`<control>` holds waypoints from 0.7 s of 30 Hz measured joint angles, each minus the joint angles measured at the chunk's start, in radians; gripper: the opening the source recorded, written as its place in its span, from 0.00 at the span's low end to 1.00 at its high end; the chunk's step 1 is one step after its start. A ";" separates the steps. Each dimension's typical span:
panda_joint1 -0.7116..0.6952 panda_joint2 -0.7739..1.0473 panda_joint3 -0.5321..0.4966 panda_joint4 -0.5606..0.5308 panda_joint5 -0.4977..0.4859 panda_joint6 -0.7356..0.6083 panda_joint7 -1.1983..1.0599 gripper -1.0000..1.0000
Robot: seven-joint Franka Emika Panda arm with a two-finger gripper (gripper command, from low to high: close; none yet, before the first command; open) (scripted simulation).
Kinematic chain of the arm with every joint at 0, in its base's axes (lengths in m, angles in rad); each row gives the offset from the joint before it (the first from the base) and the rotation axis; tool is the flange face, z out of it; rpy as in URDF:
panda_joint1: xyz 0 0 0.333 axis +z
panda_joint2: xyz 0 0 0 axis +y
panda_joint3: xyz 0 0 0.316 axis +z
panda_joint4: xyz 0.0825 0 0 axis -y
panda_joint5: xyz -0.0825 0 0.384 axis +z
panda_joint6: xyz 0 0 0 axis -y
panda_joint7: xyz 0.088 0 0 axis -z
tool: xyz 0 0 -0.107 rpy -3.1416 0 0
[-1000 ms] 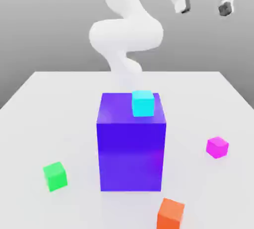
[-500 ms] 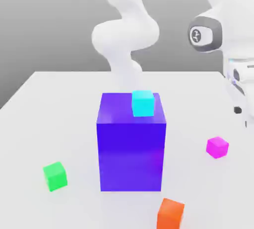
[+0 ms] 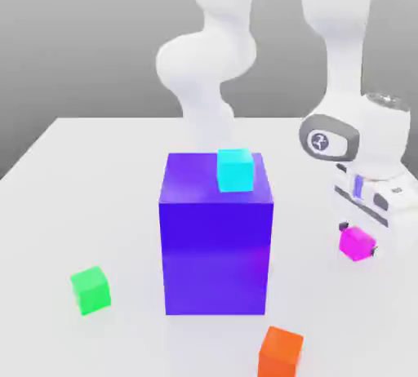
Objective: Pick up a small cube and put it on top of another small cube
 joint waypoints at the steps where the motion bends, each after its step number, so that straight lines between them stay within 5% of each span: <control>1: 0.000 0.000 0.000 0.000 0.000 -0.001 0.000 0.00; 11: -0.028 -0.217 0.057 -0.039 0.107 -0.175 -0.080 0.00; 21: -0.360 -0.293 -0.146 0.226 0.207 -0.273 -0.374 0.00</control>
